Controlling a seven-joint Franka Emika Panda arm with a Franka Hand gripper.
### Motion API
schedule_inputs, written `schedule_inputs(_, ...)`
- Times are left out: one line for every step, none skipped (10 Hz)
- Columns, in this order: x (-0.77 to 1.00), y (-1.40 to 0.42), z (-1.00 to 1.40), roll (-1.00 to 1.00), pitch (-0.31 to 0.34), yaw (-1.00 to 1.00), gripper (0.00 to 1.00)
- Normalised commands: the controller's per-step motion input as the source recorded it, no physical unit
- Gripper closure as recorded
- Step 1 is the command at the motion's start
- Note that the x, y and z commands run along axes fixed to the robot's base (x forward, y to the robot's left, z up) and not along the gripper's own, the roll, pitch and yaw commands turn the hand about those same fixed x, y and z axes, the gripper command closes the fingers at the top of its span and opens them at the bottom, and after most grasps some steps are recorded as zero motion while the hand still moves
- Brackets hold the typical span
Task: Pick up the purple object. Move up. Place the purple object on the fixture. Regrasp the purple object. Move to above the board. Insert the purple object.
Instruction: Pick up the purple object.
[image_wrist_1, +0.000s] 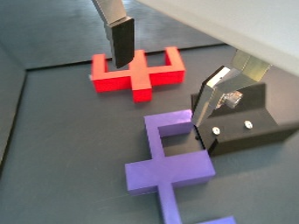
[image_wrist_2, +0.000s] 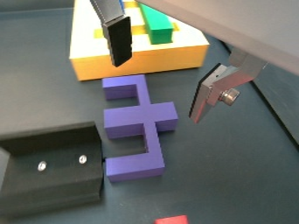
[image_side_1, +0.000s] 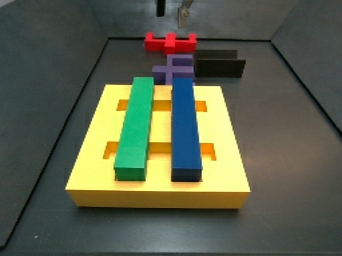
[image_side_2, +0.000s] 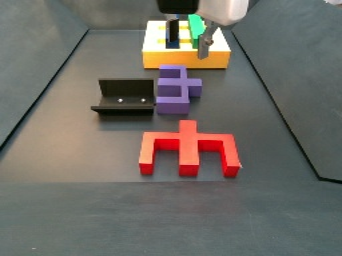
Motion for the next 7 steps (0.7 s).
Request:
schedule_inputs(-0.01,-0.08,0.00,-0.10,0.081,-0.81,0.00)
schedule_inputs(-0.01,-0.09,-0.05,-0.09,0.093,-0.81,0.00)
schedule_inputs(0.00,-0.07,-0.10,-0.11,0.099,-0.83,0.00)
schedule_inputs(0.00,-0.06,-0.15,-0.13,0.081,-0.87,0.00)
schedule_inputs(0.00,-0.03,-0.19,-0.16,0.037,-0.89,0.00)
schedule_inputs(0.00,-0.05,-0.23,-0.16,0.036,-0.87,0.00)
schedule_inputs(0.00,-0.15,-0.28,-0.12,0.044,-0.81,0.00)
